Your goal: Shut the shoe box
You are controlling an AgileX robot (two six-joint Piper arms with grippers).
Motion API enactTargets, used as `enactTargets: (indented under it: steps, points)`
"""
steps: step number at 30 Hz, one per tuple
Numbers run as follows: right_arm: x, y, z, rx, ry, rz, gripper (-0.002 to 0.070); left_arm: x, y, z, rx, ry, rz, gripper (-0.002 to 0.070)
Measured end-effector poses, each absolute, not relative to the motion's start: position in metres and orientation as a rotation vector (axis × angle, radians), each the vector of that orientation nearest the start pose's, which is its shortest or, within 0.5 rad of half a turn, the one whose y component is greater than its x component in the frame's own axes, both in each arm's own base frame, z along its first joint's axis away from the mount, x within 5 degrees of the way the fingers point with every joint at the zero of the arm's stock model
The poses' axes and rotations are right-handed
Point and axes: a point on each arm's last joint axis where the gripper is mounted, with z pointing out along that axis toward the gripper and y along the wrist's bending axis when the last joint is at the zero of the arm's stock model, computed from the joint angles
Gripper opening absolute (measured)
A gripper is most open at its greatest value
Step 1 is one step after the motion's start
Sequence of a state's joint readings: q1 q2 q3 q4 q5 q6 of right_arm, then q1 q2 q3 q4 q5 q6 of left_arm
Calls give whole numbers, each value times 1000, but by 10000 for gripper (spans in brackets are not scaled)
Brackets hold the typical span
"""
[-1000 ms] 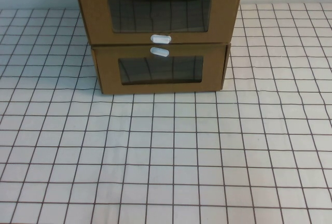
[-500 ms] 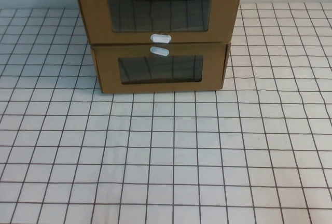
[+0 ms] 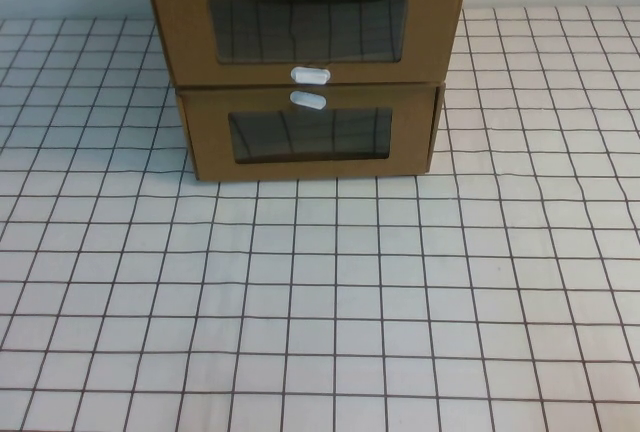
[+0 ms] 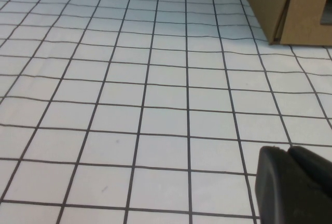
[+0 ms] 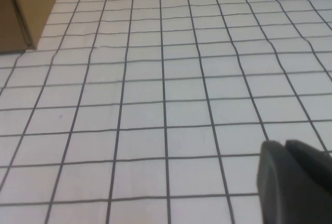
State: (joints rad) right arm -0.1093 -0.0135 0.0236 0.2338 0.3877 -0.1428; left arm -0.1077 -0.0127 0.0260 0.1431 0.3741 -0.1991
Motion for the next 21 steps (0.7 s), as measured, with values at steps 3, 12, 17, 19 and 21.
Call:
enactTargets:
  steps: [3, 12, 17, 19, 21]
  points:
    - [53, 2, 173, 109, 1854, 52, -13, 53, -1, 172, 4, 1868, -69, -5]
    - [53, 1, 173, 93, 1855, 33, -13, 53, -1, 172, 5, 1868, -68, -5]
    - [52, 3, 171, 68, 1880, 44, -13, 53, -1, 172, 5, 1868, -68, -5]
    - [52, 3, 170, 65, 1890, 41, -13, 53, -1, 172, 5, 1868, -68, -5]
    - [52, 3, 170, 65, 1892, 41, -13, 53, -1, 172, 5, 1868, -68, -5]
